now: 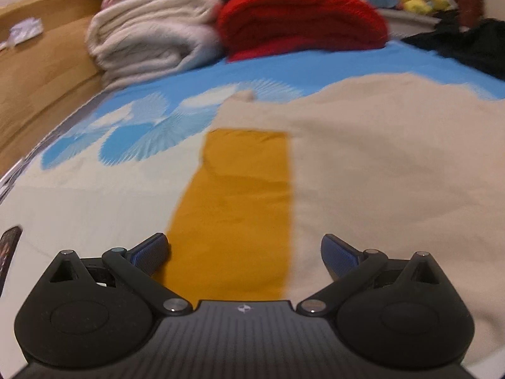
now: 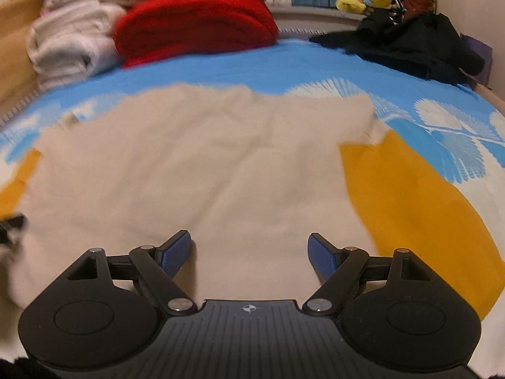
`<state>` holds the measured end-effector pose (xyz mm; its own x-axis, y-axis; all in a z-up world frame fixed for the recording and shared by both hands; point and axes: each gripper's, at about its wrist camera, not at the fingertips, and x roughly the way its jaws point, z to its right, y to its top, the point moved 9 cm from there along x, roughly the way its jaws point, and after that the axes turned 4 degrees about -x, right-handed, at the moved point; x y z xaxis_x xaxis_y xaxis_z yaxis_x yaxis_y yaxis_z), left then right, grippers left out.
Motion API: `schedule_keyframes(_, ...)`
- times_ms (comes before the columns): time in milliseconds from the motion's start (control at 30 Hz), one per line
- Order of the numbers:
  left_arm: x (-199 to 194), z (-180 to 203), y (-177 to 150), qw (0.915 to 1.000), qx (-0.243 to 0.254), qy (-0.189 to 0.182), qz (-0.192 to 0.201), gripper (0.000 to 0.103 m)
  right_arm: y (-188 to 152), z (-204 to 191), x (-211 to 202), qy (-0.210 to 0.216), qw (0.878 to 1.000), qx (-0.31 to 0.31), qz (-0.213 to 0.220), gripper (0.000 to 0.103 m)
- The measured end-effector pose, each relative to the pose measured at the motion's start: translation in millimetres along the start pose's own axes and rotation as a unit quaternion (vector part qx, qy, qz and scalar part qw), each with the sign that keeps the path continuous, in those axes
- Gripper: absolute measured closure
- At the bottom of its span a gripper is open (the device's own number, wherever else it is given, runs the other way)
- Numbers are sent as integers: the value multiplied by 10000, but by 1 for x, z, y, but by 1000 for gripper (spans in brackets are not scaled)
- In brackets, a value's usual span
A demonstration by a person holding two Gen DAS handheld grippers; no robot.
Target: Fold large clothes
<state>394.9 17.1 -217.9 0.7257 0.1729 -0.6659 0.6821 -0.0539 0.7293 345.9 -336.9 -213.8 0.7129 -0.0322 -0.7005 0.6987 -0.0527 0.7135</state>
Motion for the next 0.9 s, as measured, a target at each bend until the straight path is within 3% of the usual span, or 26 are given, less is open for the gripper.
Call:
schedule_keyframes(67, 11, -16, 0, 9991, -372, -44, -222, 0, -2, 15, 6, -204, 9997, -97, 36, 26)
schedule_keyframes(100, 15, -26, 0, 9982, -528, 50, -290, 0, -3, 19, 6, -110, 9999, -106, 53, 28)
schedule_keyframes(167, 19, -45, 4, 9968, -664, 369, -251, 0, -4, 26, 4, -14, 9999, -80, 76, 39)
schedule_keyframes(233, 22, -65, 6, 9942, -807, 662, -247, 0, -5, 30, -2, -28, 9998, -123, 137, 42)
schedule_keyframes(267, 25, -73, 6, 9933, -881, 700, -280, 0, -4, 37, -5, -294, 9993, -154, 195, 34)
schedule_keyframes(333, 28, -83, 4, 9922, -963, 724, -324, 0, -6, 66, -11, -969, 9950, -92, 228, 30)
schedule_keyframes(400, 30, -89, 5, 9918, -893, 860, -304, 0, -11, 98, -13, -1192, 9918, 437, 109, 29)
schedule_keyframes(500, 34, -98, 4, 9900, -916, 1017, -345, 0, -28, 148, -16, -1751, 9775, 1166, -138, 28)
schedule_keyframes(533, 35, -102, 4, 9884, -975, 1095, -388, 0, -36, 164, -16, -1958, 9703, 1398, -238, 20)
schedule_keyframes(567, 35, -104, 2, 9871, -1007, 1174, -405, 0, -44, 175, -15, -2018, 9654, 1619, -324, 15)
schedule_keyframes(667, 37, -128, -2, 9743, -1185, 1809, -629, 0, -58, 199, -22, -1841, 9523, 2414, -319, 14)
schedule_keyframes(767, 30, -141, -3, 9685, -1586, 1774, -730, 0, -59, 207, -46, -1985, 9432, 2662, -11, 14)
schedule_keyframes(900, 9, -139, 7, 9726, -1665, 1540, -508, 0, -61, 212, -77, -1837, 9262, 3263, 441, 14)
